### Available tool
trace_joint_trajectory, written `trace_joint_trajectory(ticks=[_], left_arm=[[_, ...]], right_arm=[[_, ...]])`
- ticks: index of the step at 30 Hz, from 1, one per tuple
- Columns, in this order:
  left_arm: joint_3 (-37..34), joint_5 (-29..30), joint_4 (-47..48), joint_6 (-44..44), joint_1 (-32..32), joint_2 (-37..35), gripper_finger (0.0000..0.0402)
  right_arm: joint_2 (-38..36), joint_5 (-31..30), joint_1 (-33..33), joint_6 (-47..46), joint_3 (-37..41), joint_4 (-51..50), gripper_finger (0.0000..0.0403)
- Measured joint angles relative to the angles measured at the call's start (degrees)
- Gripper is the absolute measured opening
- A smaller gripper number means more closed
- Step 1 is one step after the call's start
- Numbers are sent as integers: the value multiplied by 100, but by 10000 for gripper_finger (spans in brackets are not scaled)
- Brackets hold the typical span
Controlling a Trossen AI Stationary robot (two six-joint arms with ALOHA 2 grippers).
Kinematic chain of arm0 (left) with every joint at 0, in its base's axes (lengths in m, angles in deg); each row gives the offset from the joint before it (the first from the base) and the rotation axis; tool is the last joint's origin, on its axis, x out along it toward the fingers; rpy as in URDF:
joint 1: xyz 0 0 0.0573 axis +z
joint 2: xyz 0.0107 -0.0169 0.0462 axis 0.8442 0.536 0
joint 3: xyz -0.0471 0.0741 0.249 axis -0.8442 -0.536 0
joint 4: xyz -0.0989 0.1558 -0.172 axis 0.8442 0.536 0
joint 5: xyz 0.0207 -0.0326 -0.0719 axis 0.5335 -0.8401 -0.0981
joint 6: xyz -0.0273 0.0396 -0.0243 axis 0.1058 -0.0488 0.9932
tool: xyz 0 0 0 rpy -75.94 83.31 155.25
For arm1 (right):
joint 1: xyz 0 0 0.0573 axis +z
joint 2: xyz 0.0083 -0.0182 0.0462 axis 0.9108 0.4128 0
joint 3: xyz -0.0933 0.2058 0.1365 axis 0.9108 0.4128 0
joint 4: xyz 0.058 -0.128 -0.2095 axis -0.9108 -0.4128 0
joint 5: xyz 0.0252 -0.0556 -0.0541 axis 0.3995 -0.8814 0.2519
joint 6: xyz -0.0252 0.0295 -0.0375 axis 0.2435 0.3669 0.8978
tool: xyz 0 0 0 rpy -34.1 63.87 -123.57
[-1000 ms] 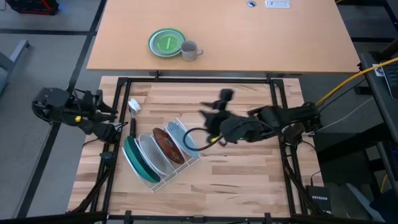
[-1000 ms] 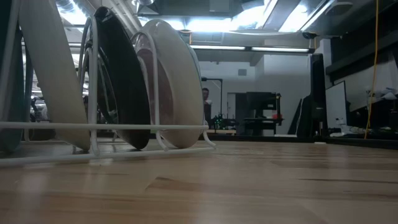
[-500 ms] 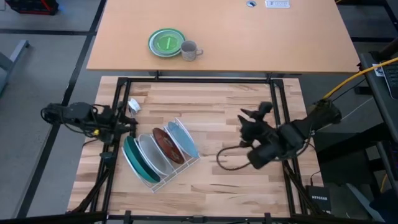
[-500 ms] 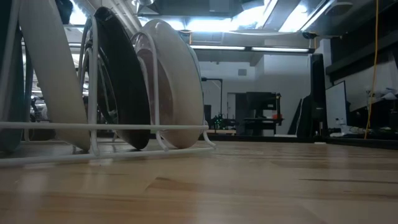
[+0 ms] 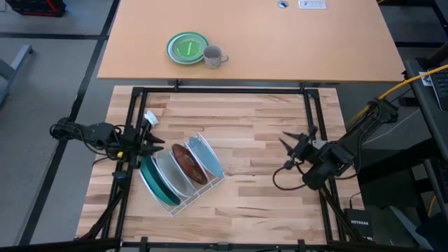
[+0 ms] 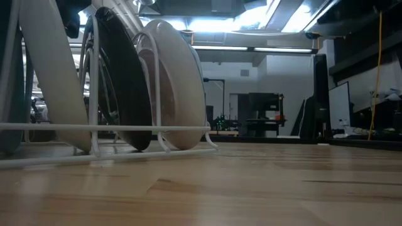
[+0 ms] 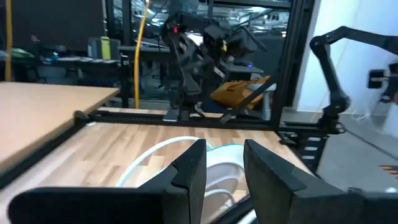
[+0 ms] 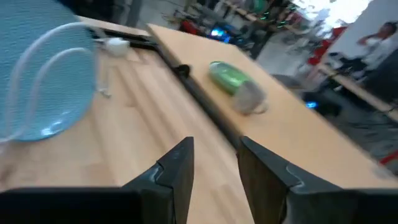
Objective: Sort dishes
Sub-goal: Return to Home Position
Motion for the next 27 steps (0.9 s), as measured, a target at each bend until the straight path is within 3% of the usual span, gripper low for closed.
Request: trace_joint_trajectory(ticks=[4,11,20,27], left_arm=[[1,146,1,-109,2,-5,98],[2,257,28,-814,2,-4,98],[2,284,204,-578,4,-348,98],[18,476,616,-413,7,-743,98]], right_arm=[[-262,583,0,1128,853,1992,127],[-277,2801,-286,3928,1501,4628,127],[-994,5511,-1579,6073,1514,5647,127],[-2411,6247,-2593,6672,1510,4730,127]])
